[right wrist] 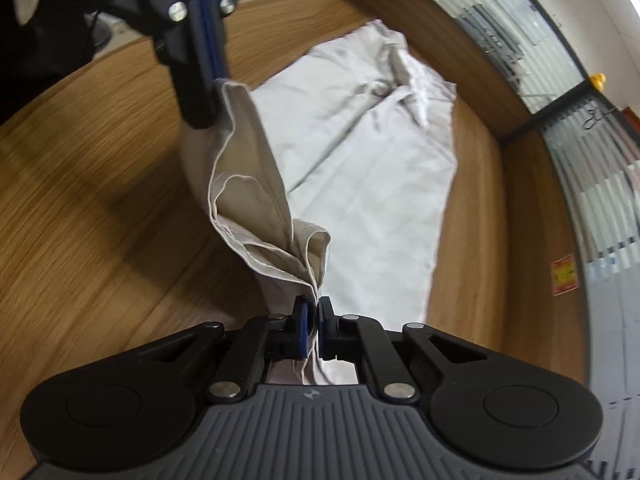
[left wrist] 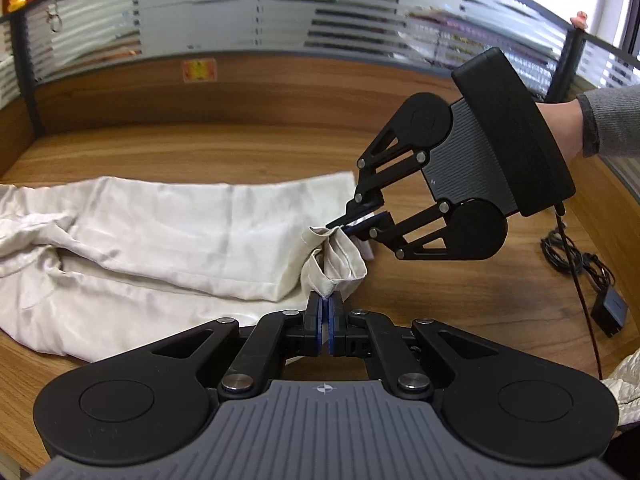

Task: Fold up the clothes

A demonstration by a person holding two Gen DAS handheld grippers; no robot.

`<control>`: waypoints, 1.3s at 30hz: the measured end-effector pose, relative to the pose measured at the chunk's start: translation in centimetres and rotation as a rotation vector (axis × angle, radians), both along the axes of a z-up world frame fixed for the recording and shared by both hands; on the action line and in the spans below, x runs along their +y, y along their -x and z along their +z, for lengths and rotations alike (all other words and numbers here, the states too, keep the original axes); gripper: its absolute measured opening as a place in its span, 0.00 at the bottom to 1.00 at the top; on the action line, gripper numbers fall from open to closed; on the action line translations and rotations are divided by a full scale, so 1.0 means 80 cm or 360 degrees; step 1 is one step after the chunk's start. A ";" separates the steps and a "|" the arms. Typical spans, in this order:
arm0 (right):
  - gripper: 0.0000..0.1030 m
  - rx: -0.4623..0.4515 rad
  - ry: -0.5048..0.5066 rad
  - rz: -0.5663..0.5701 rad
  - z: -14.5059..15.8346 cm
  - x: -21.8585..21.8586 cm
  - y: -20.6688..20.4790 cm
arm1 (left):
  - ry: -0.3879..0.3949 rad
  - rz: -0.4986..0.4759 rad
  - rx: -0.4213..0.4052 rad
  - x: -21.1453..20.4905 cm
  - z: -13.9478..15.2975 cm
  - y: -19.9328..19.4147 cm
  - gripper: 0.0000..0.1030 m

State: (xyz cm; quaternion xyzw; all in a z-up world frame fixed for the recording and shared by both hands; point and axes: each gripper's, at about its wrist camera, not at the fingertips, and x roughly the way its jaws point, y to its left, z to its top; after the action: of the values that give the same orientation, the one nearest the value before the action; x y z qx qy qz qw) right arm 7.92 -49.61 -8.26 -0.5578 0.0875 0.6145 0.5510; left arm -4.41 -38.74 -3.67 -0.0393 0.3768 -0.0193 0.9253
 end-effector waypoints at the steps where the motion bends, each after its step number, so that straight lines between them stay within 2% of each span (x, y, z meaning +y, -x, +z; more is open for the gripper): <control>1: 0.04 -0.0014 -0.0008 -0.0004 0.004 0.004 0.000 | 0.0002 0.0016 -0.0020 0.005 0.002 0.002 0.03; 6: 0.04 -0.0097 -0.0080 -0.0034 0.023 0.037 0.000 | -0.0018 0.0092 -0.0093 0.035 0.011 0.008 0.03; 15: 0.03 -0.0217 -0.0125 -0.0009 0.041 0.130 0.002 | 0.0004 0.0216 -0.0114 0.139 0.022 0.007 0.03; 29: 0.03 -0.0214 -0.0113 0.0021 0.044 0.315 -0.012 | 0.0013 0.0298 -0.0031 0.314 0.013 -0.006 0.03; 39: 0.03 -0.0195 -0.0055 0.0108 0.033 0.411 -0.017 | 0.0035 0.0360 0.0004 0.392 0.003 -0.005 0.03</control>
State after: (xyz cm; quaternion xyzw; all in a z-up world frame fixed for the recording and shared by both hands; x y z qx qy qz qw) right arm 9.26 -16.71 -5.65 -0.5874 0.0243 0.5989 0.5437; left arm -3.98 -7.35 -3.46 -0.0918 0.3708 0.0811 0.9206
